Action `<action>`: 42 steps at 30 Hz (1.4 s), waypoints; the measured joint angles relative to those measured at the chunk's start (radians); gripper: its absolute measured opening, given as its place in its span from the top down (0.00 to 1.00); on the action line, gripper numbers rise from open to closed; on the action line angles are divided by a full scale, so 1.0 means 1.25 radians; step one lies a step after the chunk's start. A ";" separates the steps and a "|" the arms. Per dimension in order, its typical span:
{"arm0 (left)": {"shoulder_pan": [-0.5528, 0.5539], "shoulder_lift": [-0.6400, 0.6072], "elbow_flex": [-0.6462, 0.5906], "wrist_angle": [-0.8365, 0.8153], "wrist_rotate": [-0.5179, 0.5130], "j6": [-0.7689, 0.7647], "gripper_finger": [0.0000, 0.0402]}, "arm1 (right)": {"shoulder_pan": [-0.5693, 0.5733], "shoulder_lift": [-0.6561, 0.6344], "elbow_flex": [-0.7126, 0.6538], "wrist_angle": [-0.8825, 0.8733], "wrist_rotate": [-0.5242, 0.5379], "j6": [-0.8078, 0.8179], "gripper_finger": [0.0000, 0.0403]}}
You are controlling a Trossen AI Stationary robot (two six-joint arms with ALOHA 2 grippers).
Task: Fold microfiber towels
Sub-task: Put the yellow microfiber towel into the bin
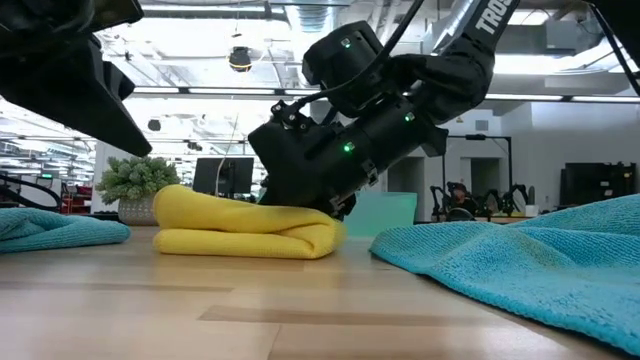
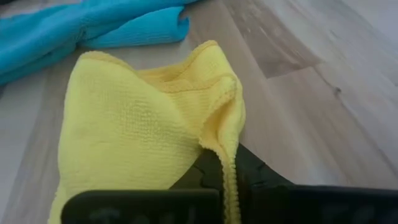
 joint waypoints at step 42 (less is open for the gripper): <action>-0.030 0.000 0.000 -0.084 -0.006 -0.071 1.00 | -0.416 -0.334 -0.158 -0.022 0.278 0.199 0.95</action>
